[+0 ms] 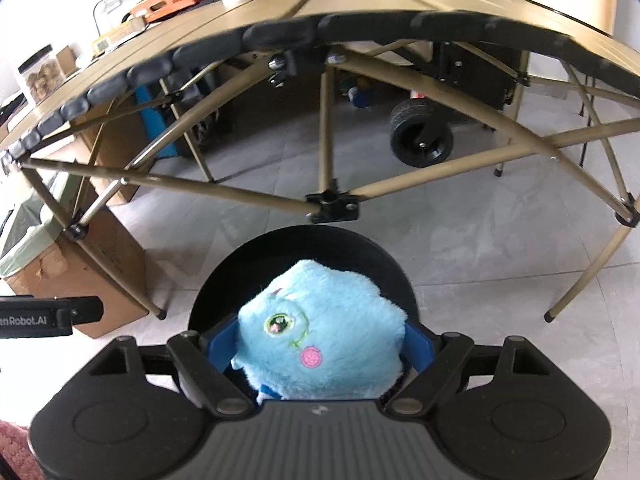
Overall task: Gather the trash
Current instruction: 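Raise the left tool away from the bin, then lower the right gripper over the bin and open it to drop the blue plush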
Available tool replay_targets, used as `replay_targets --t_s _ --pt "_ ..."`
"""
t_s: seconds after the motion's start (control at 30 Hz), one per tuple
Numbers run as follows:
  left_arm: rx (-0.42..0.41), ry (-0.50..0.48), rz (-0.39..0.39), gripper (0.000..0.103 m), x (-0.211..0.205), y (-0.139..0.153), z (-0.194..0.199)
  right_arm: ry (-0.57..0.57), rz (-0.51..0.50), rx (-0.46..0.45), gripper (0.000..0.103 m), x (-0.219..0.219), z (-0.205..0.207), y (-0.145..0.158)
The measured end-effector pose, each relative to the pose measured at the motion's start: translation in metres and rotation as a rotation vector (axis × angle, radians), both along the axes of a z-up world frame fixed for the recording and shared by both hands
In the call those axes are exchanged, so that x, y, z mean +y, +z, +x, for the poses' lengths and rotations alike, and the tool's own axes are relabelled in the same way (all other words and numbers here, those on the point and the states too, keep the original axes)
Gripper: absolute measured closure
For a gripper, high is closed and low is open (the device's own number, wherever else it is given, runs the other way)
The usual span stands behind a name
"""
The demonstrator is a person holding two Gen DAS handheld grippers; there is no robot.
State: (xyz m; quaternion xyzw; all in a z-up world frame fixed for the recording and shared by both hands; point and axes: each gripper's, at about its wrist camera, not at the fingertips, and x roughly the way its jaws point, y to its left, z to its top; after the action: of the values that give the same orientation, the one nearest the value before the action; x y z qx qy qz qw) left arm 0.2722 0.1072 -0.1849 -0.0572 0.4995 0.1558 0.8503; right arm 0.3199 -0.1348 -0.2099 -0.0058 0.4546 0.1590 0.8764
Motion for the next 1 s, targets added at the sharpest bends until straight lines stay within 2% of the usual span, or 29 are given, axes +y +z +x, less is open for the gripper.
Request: replay_targets --t_s 0.47,0.7,1.0 --pt "0.02 -0.004 -0.013 0.001 0.015 -0.023 0.006 0.047 -0.094 0.05 0.021 0.044 0.018 -0.028" --pt "0.047 0.026 -0.027 0.001 0.026 -0.033 0.008 0.043 -0.106 0.109 0.02 0.05 0.028 -0.047" --pt "0.05 0.017 -0.025 0.001 0.025 -0.034 0.008 0.042 -0.122 0.12 0.019 0.055 0.03 -0.053"
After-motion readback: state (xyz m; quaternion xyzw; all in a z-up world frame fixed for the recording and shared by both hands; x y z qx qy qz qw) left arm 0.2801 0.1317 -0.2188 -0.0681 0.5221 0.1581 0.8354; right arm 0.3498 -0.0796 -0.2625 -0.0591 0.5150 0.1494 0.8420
